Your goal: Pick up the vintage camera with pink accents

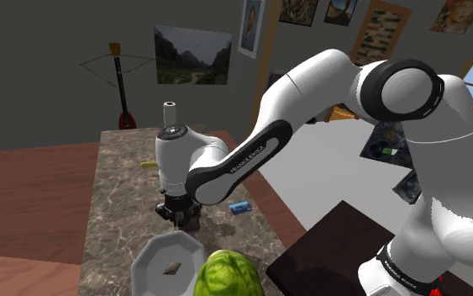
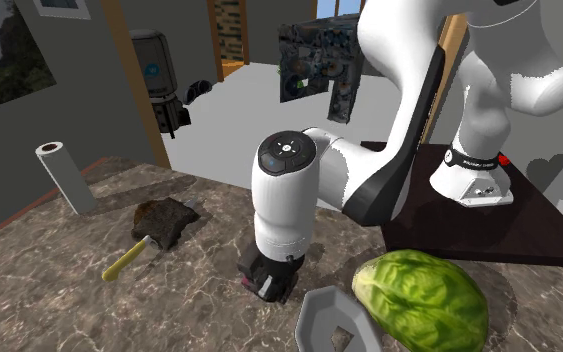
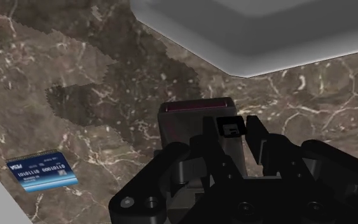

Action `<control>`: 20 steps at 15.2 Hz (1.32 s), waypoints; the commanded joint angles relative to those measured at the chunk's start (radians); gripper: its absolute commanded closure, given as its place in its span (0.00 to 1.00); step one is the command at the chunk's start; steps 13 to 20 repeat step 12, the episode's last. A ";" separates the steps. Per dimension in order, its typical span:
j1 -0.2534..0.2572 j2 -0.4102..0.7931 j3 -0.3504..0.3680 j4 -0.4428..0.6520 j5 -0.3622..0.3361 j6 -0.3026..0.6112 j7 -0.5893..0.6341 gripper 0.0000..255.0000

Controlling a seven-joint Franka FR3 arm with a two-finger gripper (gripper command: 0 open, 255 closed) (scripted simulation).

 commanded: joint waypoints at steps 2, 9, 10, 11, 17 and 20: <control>-0.009 -0.029 0.011 -0.004 0.014 -0.023 -0.011 1.00; -0.027 -0.092 0.037 -0.003 0.048 -0.083 -0.034 1.00; -0.029 -0.100 0.040 -0.002 0.053 -0.092 -0.037 1.00; -0.030 -0.102 0.041 -0.002 0.054 -0.093 -0.038 1.00; -0.030 -0.102 0.041 -0.002 0.054 -0.093 -0.038 1.00; -0.030 -0.102 0.041 -0.002 0.054 -0.093 -0.038 1.00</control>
